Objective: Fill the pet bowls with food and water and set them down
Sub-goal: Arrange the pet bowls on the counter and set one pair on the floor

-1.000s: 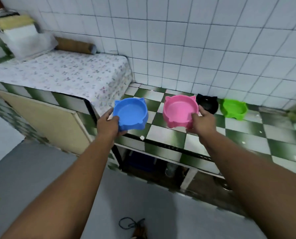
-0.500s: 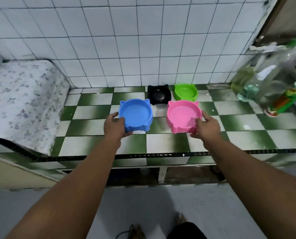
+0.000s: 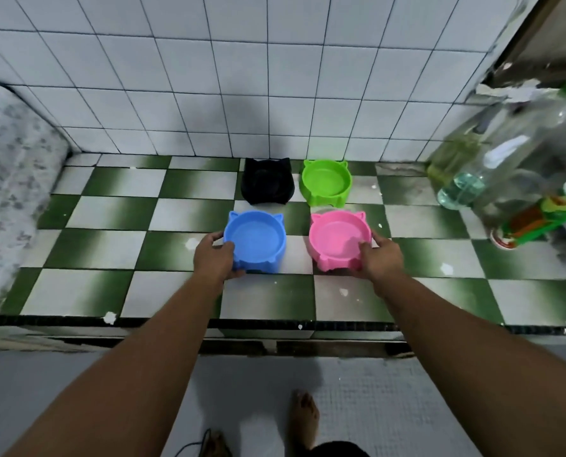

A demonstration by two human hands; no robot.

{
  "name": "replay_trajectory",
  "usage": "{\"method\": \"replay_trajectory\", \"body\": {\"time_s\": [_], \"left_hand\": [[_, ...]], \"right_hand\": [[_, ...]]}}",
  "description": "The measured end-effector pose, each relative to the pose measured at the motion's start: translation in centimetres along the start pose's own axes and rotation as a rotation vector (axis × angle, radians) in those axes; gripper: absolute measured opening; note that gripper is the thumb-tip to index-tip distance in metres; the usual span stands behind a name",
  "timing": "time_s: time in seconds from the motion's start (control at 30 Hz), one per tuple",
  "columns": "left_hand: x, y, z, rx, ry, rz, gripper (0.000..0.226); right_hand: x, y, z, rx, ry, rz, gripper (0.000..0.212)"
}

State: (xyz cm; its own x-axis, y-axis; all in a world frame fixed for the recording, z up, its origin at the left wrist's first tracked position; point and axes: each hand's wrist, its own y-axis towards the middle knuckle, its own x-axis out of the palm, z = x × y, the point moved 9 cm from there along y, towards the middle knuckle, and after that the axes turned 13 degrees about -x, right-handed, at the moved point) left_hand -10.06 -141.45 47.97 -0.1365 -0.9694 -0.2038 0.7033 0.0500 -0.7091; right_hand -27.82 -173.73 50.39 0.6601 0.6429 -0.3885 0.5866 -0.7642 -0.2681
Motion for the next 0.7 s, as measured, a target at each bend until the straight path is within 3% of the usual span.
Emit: {"method": "replay_trajectory", "body": {"time_s": [0.4,0.7], "left_hand": [[1.8,1.9,-0.1,-0.015,0.005,0.041,0.041],[2.0,2.1,0.3,0.023,0.066,0.116,0.057]], "right_hand": [[1.7,2.0,1.1,-0.071,-0.148,0.01,0.047],[1.6,2.9,1.9,-0.054,-0.207,0.045,0.048]]}}
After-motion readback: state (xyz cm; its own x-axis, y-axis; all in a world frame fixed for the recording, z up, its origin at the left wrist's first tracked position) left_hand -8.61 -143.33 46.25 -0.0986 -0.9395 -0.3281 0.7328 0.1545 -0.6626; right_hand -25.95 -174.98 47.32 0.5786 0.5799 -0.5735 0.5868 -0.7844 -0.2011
